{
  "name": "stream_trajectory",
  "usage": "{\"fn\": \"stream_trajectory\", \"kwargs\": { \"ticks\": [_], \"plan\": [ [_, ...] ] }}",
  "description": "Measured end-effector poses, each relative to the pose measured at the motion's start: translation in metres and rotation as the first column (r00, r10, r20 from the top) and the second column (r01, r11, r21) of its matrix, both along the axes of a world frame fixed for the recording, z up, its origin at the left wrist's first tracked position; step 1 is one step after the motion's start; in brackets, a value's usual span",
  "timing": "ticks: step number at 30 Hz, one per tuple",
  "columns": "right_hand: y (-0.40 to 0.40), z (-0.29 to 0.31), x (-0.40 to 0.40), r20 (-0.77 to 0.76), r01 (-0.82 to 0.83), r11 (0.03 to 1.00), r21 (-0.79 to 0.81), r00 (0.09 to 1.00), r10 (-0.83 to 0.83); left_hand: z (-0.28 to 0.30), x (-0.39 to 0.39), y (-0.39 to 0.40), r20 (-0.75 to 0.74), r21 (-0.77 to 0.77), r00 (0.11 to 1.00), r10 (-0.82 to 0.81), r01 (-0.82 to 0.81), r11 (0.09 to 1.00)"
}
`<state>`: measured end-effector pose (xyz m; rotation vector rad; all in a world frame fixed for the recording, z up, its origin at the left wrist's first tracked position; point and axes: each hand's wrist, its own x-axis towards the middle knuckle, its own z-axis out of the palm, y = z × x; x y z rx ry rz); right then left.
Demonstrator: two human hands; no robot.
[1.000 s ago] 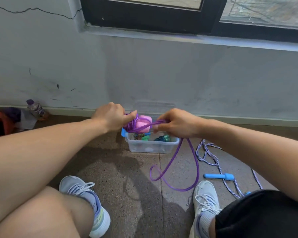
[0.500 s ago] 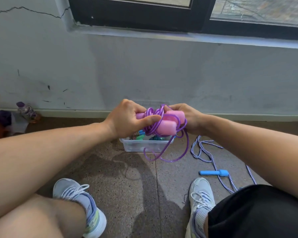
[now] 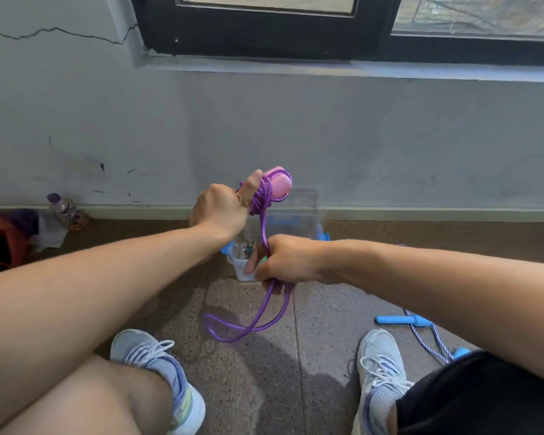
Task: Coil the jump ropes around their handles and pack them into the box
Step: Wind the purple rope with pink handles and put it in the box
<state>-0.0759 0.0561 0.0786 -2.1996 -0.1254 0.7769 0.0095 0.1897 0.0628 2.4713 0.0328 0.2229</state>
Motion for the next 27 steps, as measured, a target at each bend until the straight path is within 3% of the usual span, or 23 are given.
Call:
{"fn": "stream_trajectory", "kwargs": {
  "ticks": [2, 5, 8, 10, 13, 15, 20, 24, 27],
  "plan": [
    [0.006, 0.004, -0.008, 0.033, -0.137, 0.981, -0.139, 0.989, 0.143, -0.002, 0.002, 0.002, -0.056, 0.057, 0.998, -0.015, 0.018, 0.998],
    [0.007, 0.017, -0.014, 0.149, -0.318, 0.852, -0.417, 0.900, 0.409, -0.003, -0.002, 0.003, -0.094, 0.265, 0.993, -0.066, 0.089, 0.960],
    [0.003, 0.034, -0.010, 0.189, -0.337, 0.797, -0.502, 0.856, 0.481, -0.003, -0.007, 0.006, -0.027, 0.489, 0.979, -0.200, 0.188, 0.852],
    [-0.007, 0.042, 0.004, 0.202, -0.198, 0.897, -0.395, 0.934, 0.295, -0.003, -0.006, 0.011, -0.011, 0.528, 0.935, -0.354, 0.306, 0.792],
    [-0.036, 0.046, 0.025, 0.021, 0.050, 0.998, -0.039, 0.999, -0.049, -0.003, -0.007, 0.017, -0.027, 0.499, 0.825, -0.565, 0.501, 0.707],
    [-0.057, 0.047, 0.032, -0.043, 0.100, 0.994, 0.034, 0.994, -0.099, 0.003, -0.010, 0.016, -0.036, 0.472, 0.740, -0.672, 0.605, 0.641],
    [-0.073, 0.048, 0.044, 0.094, 0.061, 0.998, -0.030, 0.994, -0.058, 0.018, -0.023, 0.000, -0.048, 0.534, 0.586, -0.809, 0.700, 0.475],
    [-0.081, 0.041, 0.045, 0.179, -0.069, 0.997, 0.034, 0.982, 0.062, 0.027, -0.035, -0.005, 0.152, 0.465, 0.509, -0.847, 0.719, 0.516],
    [-0.095, 0.030, 0.044, 0.252, -0.049, 0.993, 0.104, 0.968, 0.021, 0.031, -0.033, 0.000, 0.238, 0.204, 0.597, -0.766, 0.740, 0.641]
  ]
}}
